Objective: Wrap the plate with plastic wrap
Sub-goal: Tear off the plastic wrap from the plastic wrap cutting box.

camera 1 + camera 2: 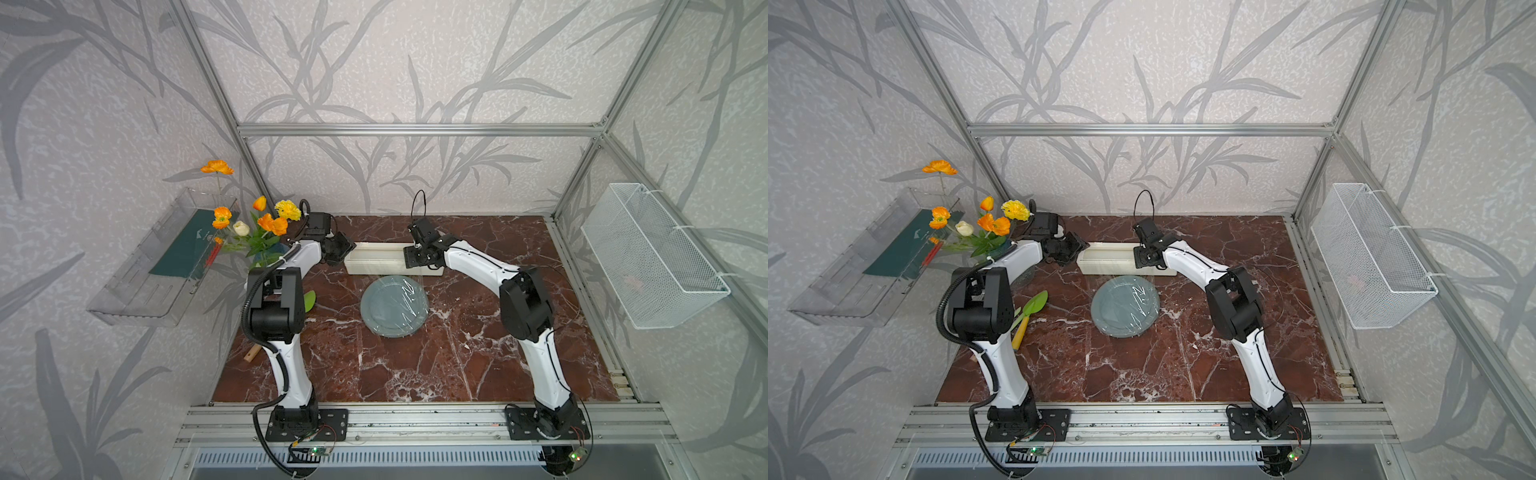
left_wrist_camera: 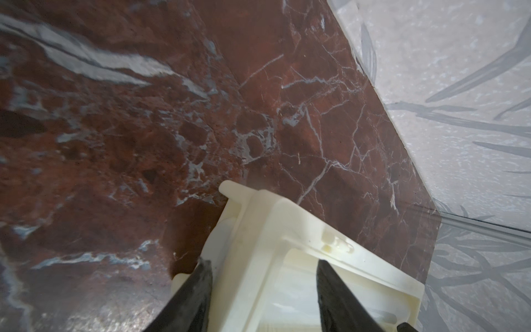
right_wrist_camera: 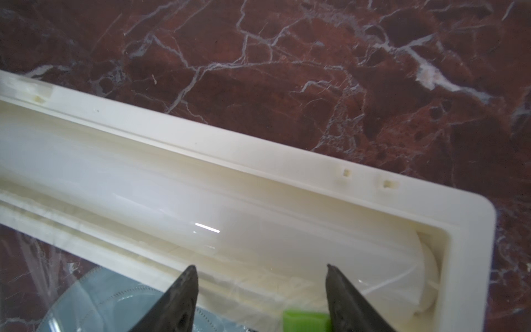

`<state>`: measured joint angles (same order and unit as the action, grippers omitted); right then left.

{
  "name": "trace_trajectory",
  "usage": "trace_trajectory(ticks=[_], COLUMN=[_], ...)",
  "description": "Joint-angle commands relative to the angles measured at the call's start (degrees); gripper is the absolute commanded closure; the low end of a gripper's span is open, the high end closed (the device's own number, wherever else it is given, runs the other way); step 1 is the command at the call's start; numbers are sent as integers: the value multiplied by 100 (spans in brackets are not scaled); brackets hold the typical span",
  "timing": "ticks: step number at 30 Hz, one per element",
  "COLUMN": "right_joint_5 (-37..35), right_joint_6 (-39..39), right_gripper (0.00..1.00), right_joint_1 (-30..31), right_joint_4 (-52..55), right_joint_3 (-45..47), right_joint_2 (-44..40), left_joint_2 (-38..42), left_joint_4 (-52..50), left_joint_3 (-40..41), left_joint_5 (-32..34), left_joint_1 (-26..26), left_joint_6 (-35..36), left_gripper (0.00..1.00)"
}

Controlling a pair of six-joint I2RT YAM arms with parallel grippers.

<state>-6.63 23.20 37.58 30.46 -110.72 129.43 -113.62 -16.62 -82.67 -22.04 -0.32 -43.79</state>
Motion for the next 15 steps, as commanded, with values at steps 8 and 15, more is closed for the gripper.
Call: trace_trajectory(ticks=[8, 15], right_joint_5=[1300, 1373], right_joint_6=[292, 358], right_gripper=[32, 33], right_joint_1=[707, 812], right_joint_4=[-164, -85], right_joint_3=[-1286, -1617], right_joint_2=[732, 936], left_joint_2=[-17, 6], left_joint_4=[363, 262], left_joint_3=[216, 170], left_joint_5=[-1038, -994], left_joint_1=[-510, -566], left_joint_6=[-433, -384], left_gripper=[44, 45])
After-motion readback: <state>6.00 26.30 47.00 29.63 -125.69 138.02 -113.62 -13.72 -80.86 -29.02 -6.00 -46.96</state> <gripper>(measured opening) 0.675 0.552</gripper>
